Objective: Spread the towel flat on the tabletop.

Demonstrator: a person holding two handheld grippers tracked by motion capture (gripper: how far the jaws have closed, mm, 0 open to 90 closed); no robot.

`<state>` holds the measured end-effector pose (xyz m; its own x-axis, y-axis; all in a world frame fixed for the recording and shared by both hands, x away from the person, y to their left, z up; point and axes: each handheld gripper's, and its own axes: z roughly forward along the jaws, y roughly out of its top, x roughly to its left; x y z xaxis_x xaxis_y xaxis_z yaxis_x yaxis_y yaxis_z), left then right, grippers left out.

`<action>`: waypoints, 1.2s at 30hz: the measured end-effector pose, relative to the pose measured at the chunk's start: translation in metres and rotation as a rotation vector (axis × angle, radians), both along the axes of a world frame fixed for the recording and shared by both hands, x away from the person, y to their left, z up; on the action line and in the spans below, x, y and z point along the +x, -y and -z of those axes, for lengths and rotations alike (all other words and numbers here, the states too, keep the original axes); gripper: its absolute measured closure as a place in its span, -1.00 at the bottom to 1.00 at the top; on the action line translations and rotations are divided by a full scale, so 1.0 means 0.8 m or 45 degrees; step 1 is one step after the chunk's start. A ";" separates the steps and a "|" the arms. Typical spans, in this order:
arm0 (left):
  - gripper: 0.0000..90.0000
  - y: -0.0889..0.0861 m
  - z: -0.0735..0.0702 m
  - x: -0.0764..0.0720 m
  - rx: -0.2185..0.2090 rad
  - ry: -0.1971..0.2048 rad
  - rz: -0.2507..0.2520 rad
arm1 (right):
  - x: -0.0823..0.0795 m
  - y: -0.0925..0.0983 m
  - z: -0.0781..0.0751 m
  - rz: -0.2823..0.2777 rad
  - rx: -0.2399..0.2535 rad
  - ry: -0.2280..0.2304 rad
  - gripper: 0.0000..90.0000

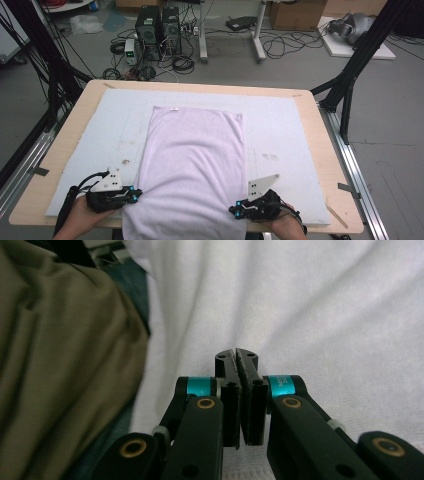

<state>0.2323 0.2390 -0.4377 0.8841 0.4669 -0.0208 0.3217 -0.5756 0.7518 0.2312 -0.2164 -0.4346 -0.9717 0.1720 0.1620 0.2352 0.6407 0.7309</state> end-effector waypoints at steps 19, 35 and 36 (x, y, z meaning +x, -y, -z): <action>0.88 0.002 0.005 -0.018 0.017 -0.006 0.133 | 0.000 -0.026 0.010 -0.051 -0.061 0.038 0.93; 0.26 0.043 -0.006 -0.012 -0.044 -0.025 0.216 | 0.013 -0.046 -0.002 -0.032 0.026 0.060 0.41; 0.27 0.048 -0.004 -0.009 -0.037 -0.031 0.222 | 0.015 -0.057 0.002 -0.050 0.004 0.059 0.40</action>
